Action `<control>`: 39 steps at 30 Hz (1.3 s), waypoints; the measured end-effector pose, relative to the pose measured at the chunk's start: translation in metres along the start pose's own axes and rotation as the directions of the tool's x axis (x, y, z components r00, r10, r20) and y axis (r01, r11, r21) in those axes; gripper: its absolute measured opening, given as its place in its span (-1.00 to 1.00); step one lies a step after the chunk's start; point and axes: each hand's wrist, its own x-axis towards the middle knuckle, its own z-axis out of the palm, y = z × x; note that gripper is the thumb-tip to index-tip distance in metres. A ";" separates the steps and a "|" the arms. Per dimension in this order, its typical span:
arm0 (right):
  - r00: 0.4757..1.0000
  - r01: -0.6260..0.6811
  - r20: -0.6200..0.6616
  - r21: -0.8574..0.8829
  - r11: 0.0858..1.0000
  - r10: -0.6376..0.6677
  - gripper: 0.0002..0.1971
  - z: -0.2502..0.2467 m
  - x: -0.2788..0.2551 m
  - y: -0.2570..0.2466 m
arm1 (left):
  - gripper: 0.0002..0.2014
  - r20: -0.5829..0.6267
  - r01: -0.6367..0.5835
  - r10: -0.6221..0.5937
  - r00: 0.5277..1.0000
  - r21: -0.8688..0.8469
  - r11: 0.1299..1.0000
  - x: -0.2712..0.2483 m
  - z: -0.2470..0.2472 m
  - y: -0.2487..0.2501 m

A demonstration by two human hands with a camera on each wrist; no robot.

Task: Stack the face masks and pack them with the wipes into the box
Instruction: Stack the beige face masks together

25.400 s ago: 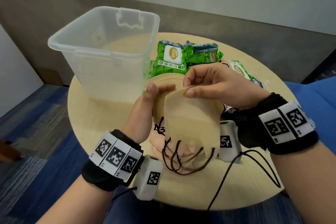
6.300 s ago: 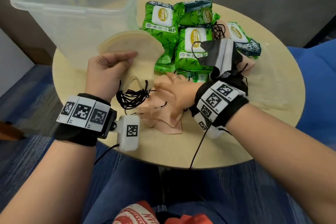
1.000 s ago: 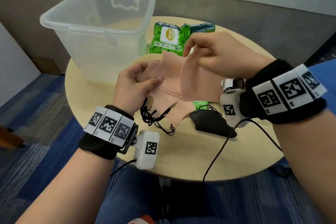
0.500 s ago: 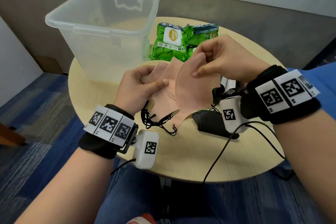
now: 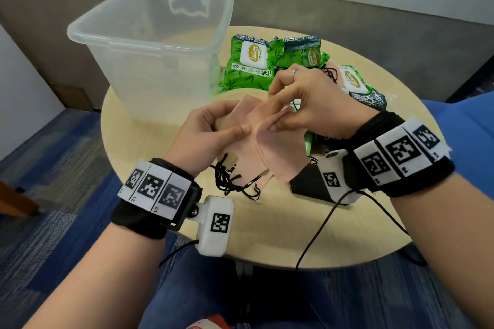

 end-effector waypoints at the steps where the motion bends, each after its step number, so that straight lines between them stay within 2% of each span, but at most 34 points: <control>1: 0.998 -0.007 -0.064 0.019 1.000 0.008 -0.79 0.000 -0.001 0.001 | -0.65 -0.013 0.008 -0.008 1.000 -0.002 1.000 0.000 0.000 -0.001; 5: 0.957 -0.089 -0.264 0.125 0.988 0.120 -0.84 -0.006 -0.006 0.012 | -0.66 -0.108 0.001 0.000 0.994 0.011 1.000 0.001 0.003 0.000; 7: 0.926 -0.150 -0.308 0.229 0.962 0.217 -0.84 -0.012 -0.009 0.014 | -0.66 -0.186 -0.009 0.019 0.982 0.053 0.999 0.002 0.002 -0.003; 9: 0.895 -0.181 -0.311 0.400 0.898 0.319 -0.86 -0.017 -0.011 0.013 | -0.67 -0.258 -0.014 0.038 0.965 0.093 0.996 0.003 0.002 -0.004; 11: 0.857 -0.147 -0.325 0.591 0.793 0.401 -0.90 -0.021 -0.014 0.014 | -0.66 -0.302 -0.020 0.050 0.952 0.105 0.994 0.003 0.002 -0.006; 13: 0.814 -0.088 -0.315 0.764 0.639 0.489 -0.83 -0.020 -0.015 0.015 | -0.69 -0.340 -0.026 0.059 0.939 0.101 0.995 0.003 0.005 -0.007; 16: 0.755 -0.073 -0.212 0.914 0.400 0.621 -0.81 -0.008 -0.012 0.014 | -0.69 -0.363 -0.046 0.074 0.929 0.084 0.995 0.003 0.014 -0.006; 19: 0.718 -0.113 -0.140 0.943 0.313 0.682 -0.77 0.011 -0.010 0.011 | -0.74 -0.355 -0.062 0.062 0.933 0.012 0.998 0.001 0.023 -0.002; 21: 0.713 -0.136 -0.128 0.939 0.315 0.689 -0.75 0.021 -0.010 0.011 | -0.80 -0.360 -0.069 0.050 0.932 -0.040 0.997 0.001 0.026 0.000; 26: 0.689 -0.209 -0.144 0.899 0.385 0.711 -0.72 0.030 -0.010 0.013 | -0.79 -0.375 -0.070 0.015 0.927 -0.134 0.989 -0.001 0.022 0.000; 27: 0.684 -0.210 -0.147 0.898 0.386 0.715 -0.72 0.030 -0.011 0.013 | -0.83 -0.361 -0.061 0.009 0.932 -0.134 0.989 -0.002 0.021 -0.001; 31: 0.695 -0.243 -0.143 0.876 0.417 0.705 -0.74 0.028 -0.013 0.011 | -0.66 -0.351 -0.049 0.039 0.936 -0.021 0.999 -0.003 0.019 -0.003; 33: 0.679 -0.210 -0.211 0.862 0.462 0.703 -0.75 0.021 -0.014 0.013 | -0.66 -0.356 -0.047 0.038 0.934 -0.018 0.999 -0.001 0.016 -0.003; 35: 0.650 -0.101 -0.326 0.859 0.502 0.687 -0.77 0.007 -0.017 0.017 | -0.66 -0.360 -0.051 0.043 0.932 -0.012 0.999 -0.001 0.012 -0.002; 36: 0.657 -0.036 -0.365 0.858 0.512 0.659 -0.79 -0.002 -0.019 0.018 | -0.66 -0.362 -0.052 0.048 0.931 -0.003 0.999 0.000 0.011 -0.002; 37: 0.691 0.012 -0.381 0.856 0.517 0.614 -0.80 -0.010 -0.022 0.019 | -0.67 -0.364 -0.053 0.053 0.930 0.010 0.999 0.000 0.009 -0.003; 39: 0.834 0.016 -0.301 0.851 0.524 0.463 -0.86 -0.024 -0.027 0.018 | -0.67 -0.360 -0.060 0.064 0.931 0.023 0.998 0.001 0.008 -0.003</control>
